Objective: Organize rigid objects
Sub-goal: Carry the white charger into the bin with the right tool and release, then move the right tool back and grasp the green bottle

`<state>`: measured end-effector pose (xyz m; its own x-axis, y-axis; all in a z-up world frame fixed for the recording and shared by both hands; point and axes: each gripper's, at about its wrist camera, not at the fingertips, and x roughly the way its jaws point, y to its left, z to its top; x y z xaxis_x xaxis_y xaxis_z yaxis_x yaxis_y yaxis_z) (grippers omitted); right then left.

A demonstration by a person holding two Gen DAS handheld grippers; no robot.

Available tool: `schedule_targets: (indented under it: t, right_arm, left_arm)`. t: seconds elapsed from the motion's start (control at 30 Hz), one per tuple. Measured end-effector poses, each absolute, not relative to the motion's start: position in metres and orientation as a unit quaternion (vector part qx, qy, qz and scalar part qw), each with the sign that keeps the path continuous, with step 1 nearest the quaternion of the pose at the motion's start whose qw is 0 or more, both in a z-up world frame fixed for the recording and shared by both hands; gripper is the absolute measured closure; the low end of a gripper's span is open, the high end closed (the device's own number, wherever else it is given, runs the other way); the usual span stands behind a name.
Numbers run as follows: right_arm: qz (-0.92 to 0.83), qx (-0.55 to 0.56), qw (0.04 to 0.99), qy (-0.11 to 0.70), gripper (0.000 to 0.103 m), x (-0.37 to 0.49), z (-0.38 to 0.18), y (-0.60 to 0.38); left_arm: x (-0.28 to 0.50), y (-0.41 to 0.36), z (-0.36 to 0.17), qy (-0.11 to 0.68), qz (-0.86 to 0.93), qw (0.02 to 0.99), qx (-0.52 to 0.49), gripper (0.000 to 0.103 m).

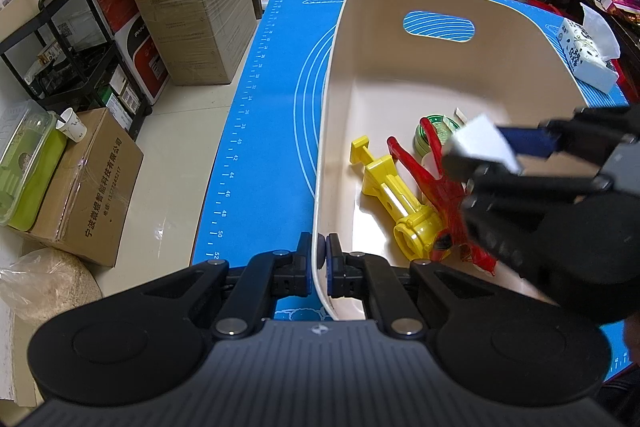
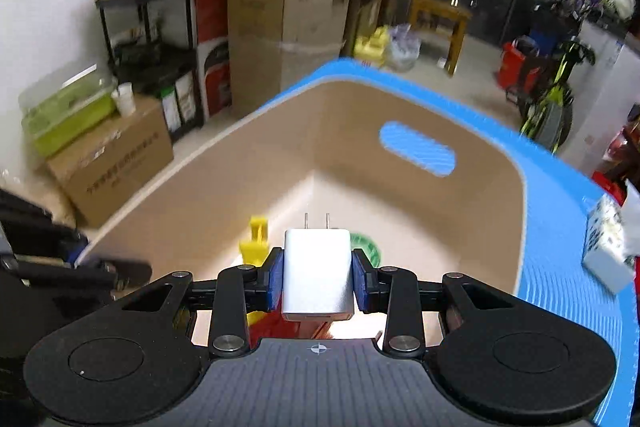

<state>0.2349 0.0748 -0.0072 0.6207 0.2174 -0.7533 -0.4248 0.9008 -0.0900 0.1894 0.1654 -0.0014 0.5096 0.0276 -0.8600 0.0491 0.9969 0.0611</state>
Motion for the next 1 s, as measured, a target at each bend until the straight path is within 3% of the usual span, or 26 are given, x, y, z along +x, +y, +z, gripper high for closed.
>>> schedule_targets:
  t: [0.3,0.47,0.53,1.0]
  right_arm:
    - [0.179,-0.134,0.866,0.446,0.061,0.237,-0.024,0.075]
    - [0.182,-0.119,0.877,0.429,0.038,0.233,-0.015,0.063]
    - [0.185,-0.106,0.883,0.419,0.035,0.231,-0.009,0.056]
    - [0.129,-0.055,0.924,0.355,0.022,0.226,0.040,-0.030]
  left_arm:
    - [0.189,0.165,-0.002,0.495,-0.006,0.868,0.039,0.095]
    - [0.189,0.165,-0.002,0.495,-0.006,0.868,0.038,0.095]
    - [0.189,0.165,-0.002,0.495,-0.006,0.868,0.039,0.095]
    - [0.189,0.164,-0.002,0.495,-0.006,0.868,0.038,0.095]
